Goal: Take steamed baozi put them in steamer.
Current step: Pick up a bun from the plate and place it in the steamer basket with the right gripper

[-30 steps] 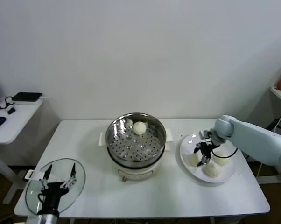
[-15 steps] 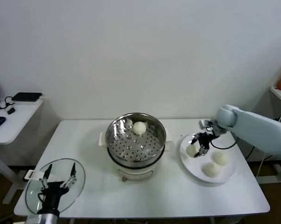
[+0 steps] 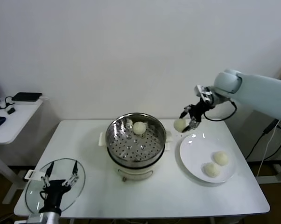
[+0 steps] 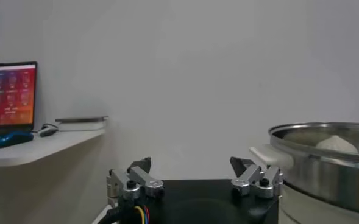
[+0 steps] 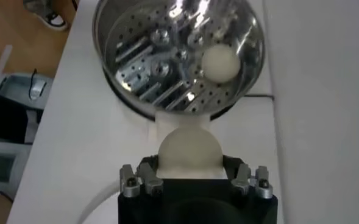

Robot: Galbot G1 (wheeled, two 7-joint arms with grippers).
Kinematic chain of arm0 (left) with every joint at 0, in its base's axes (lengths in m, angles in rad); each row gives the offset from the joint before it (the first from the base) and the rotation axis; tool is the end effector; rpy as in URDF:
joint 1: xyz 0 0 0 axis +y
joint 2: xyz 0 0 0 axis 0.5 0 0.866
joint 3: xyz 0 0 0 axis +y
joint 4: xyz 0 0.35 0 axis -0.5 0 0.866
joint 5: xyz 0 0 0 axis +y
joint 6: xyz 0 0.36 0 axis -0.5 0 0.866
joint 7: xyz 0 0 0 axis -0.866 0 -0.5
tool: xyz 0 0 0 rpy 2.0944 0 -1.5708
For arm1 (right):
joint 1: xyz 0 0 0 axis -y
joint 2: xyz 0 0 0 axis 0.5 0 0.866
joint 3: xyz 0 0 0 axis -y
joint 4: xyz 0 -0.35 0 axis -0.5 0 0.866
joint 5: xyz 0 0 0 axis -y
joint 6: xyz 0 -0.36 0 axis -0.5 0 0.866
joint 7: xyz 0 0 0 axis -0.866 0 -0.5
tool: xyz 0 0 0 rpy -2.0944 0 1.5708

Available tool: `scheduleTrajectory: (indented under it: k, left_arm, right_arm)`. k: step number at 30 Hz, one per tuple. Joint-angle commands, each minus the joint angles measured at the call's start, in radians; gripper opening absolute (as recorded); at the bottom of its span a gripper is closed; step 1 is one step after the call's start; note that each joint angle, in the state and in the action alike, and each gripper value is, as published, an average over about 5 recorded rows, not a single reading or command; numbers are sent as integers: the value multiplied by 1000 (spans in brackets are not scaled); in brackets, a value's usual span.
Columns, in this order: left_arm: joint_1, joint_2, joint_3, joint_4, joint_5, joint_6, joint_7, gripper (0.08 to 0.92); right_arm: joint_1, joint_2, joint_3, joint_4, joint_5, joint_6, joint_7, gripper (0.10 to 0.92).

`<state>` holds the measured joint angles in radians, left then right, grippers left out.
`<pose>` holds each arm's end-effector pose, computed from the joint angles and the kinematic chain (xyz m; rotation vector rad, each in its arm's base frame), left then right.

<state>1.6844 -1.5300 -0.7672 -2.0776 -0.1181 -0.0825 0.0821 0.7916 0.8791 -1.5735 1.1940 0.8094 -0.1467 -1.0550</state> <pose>0.1432 0.0830 -0.3200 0.1638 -3.1025 -0.0852 0.5809 -0.0848 -0.0149 1.5193 -1.5968 1.1523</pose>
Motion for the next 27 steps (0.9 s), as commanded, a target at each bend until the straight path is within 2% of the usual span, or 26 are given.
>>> scheduleTrajectory:
  k: [1,14,27]
  left_arm:
    - [3,-1,1,-11,3,0,0,823]
    - [16,-1,-11,-37,1,-1,-1,823]
    - [20,-1,-16,-35,0,-3,-3,823]
  right_arm:
    - [171,214,-85,-19,198,-17,2,698]
    - [-21,569,12,-262,179,-37,10,696]
    - [-176,623,54,-318,87,-49,25,696]
